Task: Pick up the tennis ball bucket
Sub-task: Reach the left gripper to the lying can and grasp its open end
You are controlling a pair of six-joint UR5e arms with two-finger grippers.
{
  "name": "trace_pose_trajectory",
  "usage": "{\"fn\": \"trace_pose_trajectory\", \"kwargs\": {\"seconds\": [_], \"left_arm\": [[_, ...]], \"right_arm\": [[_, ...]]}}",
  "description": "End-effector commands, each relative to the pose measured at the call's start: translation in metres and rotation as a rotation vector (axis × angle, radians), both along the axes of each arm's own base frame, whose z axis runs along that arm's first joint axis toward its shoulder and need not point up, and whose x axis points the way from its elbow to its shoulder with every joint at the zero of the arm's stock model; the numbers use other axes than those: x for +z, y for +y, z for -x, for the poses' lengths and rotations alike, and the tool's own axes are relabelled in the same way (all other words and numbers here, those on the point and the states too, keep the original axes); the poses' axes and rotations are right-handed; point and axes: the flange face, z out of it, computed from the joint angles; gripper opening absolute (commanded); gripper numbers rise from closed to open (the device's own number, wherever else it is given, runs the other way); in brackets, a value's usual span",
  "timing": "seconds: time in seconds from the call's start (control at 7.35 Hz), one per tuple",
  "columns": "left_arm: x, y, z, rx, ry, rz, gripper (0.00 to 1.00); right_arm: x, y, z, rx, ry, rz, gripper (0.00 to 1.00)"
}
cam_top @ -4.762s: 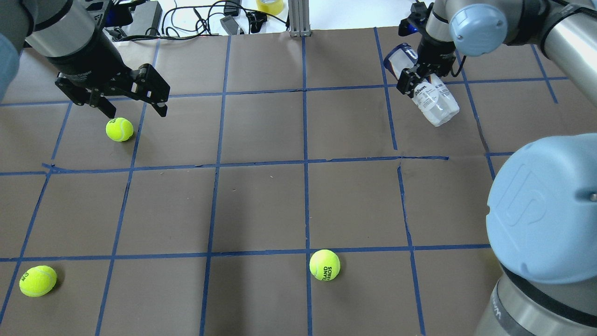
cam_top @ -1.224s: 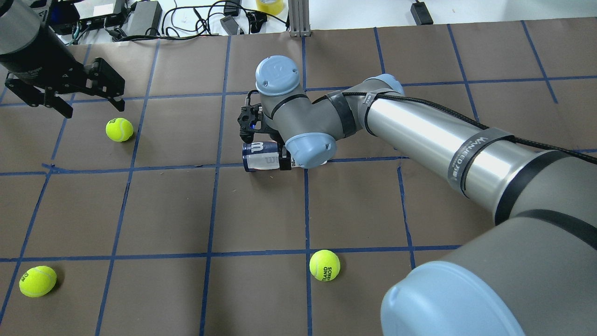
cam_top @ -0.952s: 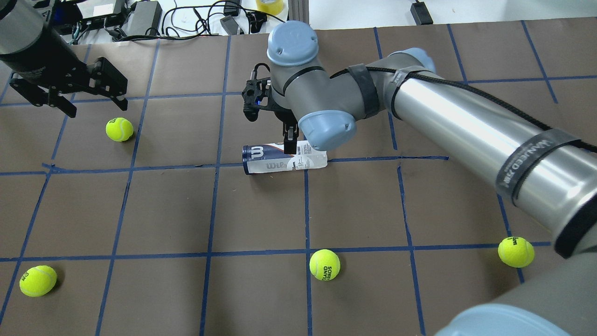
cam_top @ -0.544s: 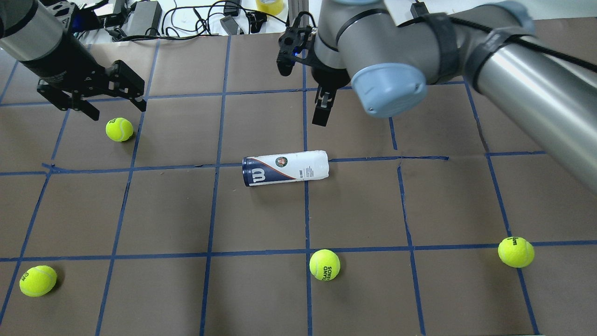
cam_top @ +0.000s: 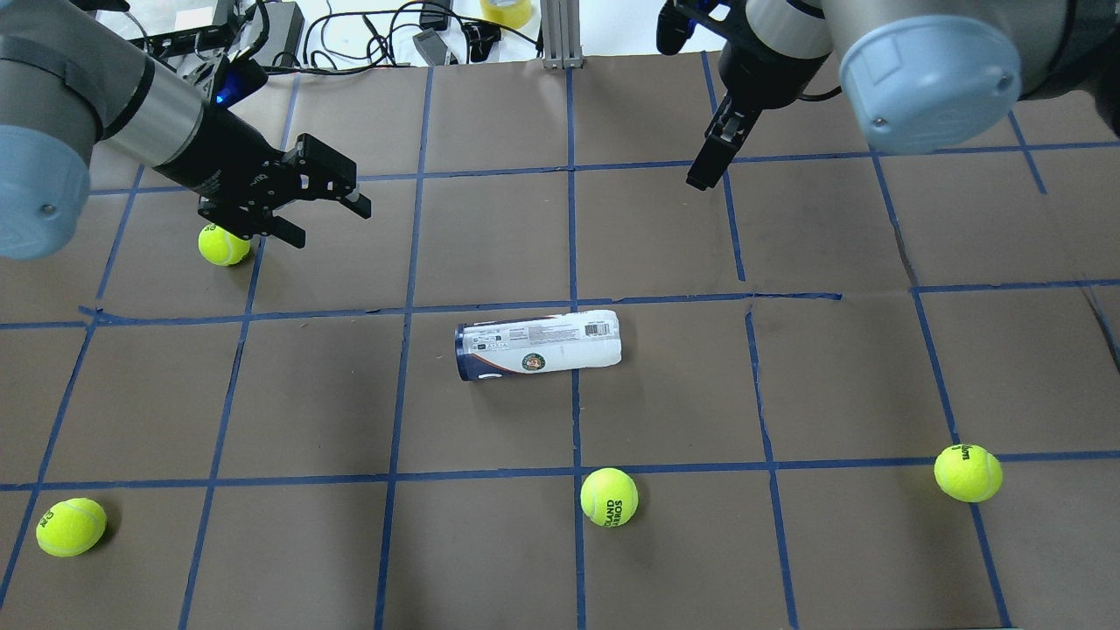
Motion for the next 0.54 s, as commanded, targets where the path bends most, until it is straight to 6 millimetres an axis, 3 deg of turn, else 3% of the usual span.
{"fn": "trace_pose_trajectory", "kwargs": {"seconds": [0.0, 0.41], "left_arm": [[-0.022, 0.003, 0.026, -0.017, 0.135, -0.013, 1.0], [-0.106, 0.012, 0.04, -0.009, 0.266, -0.002, 1.0]], "right_arm": [[0.008, 0.005, 0.016, -0.109, 0.077, -0.001, 1.0], [0.028, 0.021, 0.021, -0.378, 0.1, -0.008, 1.0]]}}
